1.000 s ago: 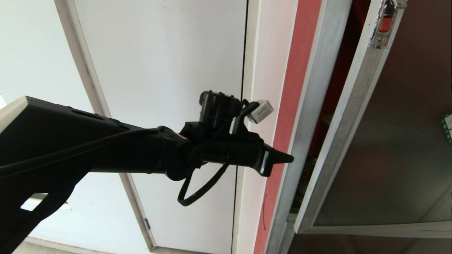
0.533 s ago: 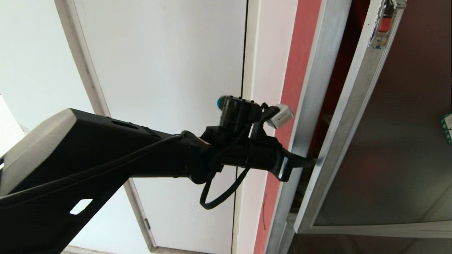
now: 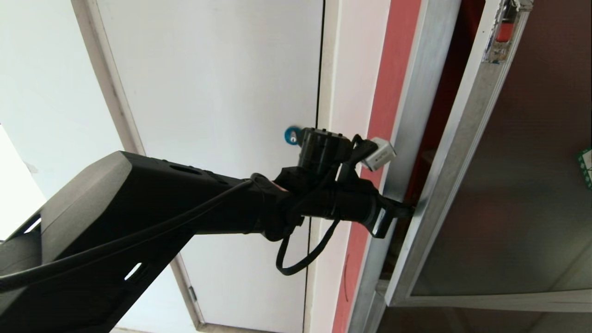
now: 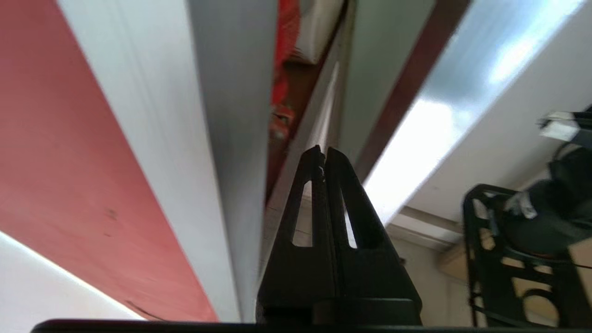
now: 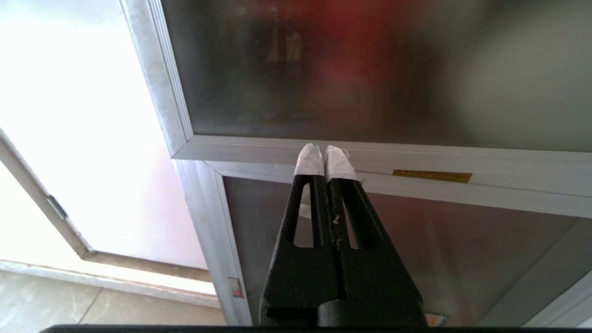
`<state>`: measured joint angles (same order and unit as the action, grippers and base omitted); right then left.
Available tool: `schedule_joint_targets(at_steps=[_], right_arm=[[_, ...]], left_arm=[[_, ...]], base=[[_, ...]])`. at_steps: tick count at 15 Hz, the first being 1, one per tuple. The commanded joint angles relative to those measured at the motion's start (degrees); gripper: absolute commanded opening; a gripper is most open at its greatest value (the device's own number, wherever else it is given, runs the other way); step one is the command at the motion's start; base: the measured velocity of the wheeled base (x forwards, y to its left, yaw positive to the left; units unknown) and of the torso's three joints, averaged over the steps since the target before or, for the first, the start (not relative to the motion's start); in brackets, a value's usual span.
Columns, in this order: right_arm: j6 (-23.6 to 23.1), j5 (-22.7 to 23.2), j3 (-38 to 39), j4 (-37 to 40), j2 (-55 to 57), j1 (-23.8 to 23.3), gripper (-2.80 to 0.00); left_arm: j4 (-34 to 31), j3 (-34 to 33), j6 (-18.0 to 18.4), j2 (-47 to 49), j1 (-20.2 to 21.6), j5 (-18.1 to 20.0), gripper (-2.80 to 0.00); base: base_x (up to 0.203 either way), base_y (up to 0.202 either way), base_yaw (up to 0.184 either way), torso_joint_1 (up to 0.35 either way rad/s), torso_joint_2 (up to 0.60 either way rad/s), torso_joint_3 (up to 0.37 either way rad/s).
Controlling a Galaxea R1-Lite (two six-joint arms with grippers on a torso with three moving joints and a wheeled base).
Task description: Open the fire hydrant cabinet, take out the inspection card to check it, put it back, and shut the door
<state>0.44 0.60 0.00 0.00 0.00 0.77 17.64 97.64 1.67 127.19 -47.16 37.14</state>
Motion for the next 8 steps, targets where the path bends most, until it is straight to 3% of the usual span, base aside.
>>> schedule_joint_targets(at_steps=[1,8], right_arm=[[0.0,0.02,0.0,0.0,0.09,0.02,-2.8],[0.0,0.02,0.0,0.0,0.09,0.02,-2.8]], left_arm=[[0.11,1.07,0.44,0.6,-0.57,-0.41,-2.8],[0.11,0.74,0.92,-0.73,-2.98,-0.49,-2.8]], base=[[0.0,0.0,0.0,0.0,0.0,0.0],[0.0,0.0,0.0,0.0,0.0,0.0]])
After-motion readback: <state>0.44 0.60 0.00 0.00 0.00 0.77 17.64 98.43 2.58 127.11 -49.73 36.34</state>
